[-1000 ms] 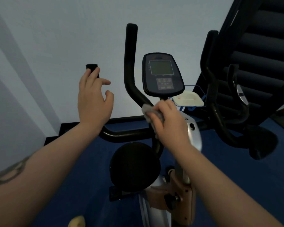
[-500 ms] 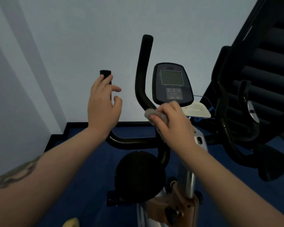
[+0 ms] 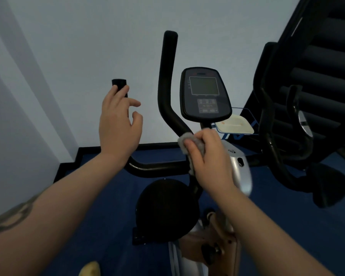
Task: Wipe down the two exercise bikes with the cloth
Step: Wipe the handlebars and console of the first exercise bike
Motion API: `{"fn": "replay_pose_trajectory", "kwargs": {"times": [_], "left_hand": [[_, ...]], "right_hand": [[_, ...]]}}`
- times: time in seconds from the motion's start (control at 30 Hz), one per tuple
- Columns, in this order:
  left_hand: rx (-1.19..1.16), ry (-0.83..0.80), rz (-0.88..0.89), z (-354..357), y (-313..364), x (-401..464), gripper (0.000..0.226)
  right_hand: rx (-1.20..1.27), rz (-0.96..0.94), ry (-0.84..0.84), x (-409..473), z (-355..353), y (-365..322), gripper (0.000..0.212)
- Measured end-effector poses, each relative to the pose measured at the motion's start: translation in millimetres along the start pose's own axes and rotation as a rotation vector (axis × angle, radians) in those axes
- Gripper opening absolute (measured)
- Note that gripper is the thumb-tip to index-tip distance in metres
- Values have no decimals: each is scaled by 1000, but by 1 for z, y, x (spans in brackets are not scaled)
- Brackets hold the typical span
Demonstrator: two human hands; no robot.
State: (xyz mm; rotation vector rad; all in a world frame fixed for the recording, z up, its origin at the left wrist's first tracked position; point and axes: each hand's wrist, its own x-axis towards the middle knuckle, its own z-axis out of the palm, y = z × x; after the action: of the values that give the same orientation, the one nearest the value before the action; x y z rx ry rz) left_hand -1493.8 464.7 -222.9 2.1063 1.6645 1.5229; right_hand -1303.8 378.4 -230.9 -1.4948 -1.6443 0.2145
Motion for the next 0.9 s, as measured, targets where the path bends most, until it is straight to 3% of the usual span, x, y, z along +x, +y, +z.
{"fn": "replay_pose_trajectory", "kwargs": {"times": [0.23,0.43,0.7,0.9], "left_hand": [[-18,15,-13,3,-2,-1,23],[-17,7,-7,2,-2,-1,24],[-39,10,-17,1,-1,-1,23],[-46,9,-14,0,-3,0,22]], "right_hand": [[198,223,118,-67,3,-2,11],[-81,78,39,-4,6,-5,12],[54,-45,5,-60,-4,11,20],[-68,-30,-35,-8,-1,-4,21]]}}
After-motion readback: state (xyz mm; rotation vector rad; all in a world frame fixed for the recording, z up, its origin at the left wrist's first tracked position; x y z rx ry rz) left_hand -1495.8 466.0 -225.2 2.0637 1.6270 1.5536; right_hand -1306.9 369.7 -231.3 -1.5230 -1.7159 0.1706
